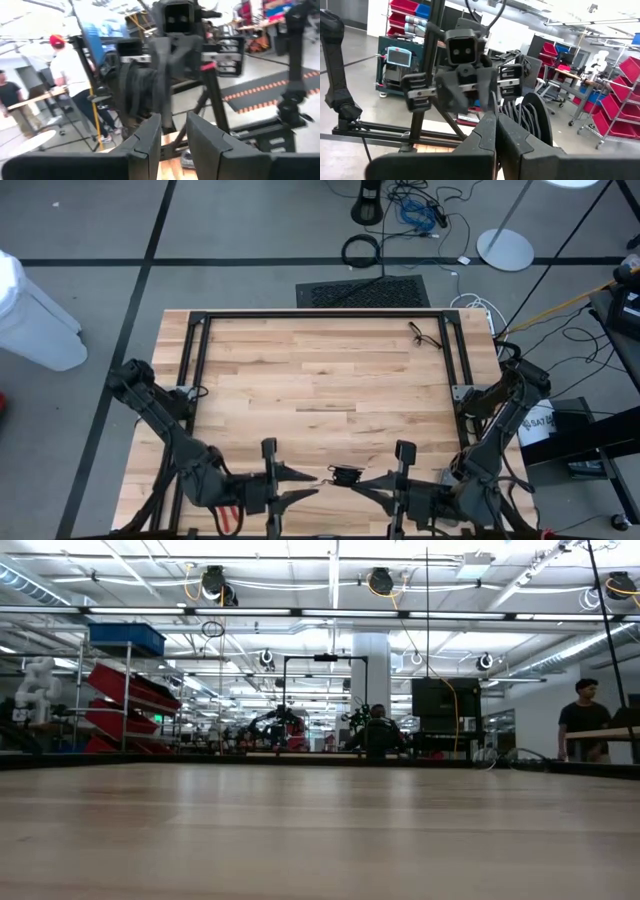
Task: Coil cords
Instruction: Coil the black wire onto the black spool
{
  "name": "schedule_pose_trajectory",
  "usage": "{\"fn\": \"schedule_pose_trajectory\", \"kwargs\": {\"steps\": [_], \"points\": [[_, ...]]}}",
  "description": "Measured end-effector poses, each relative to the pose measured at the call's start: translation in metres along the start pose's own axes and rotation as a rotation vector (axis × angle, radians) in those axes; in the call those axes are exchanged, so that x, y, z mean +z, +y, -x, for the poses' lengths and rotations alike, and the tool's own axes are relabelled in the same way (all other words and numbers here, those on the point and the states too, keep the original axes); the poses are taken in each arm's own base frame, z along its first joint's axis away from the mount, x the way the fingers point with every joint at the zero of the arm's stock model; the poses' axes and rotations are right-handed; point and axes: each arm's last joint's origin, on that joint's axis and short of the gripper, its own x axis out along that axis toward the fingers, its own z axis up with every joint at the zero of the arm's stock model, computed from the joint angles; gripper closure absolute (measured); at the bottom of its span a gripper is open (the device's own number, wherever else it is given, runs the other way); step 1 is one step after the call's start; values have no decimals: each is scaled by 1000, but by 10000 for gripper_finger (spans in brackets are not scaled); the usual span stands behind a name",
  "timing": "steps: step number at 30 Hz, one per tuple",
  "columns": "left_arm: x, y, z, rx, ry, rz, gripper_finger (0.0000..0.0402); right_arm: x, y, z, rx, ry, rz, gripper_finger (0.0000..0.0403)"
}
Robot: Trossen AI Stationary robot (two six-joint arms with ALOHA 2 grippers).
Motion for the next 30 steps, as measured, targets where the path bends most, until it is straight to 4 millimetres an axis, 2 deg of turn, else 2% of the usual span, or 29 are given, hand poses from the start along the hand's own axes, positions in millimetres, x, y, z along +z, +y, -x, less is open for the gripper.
{"fn": "schedule_pose_trajectory", "kwargs": {"steps": [15, 30], "points": [[-5, 1, -10, 32, -30, 33, 304, -2, -1, -4, 39, -2, -14, 403], [-1, -1, -8, 15, -61, 27, 304, -4, -2, -6, 34, 10, -7, 403]]}}
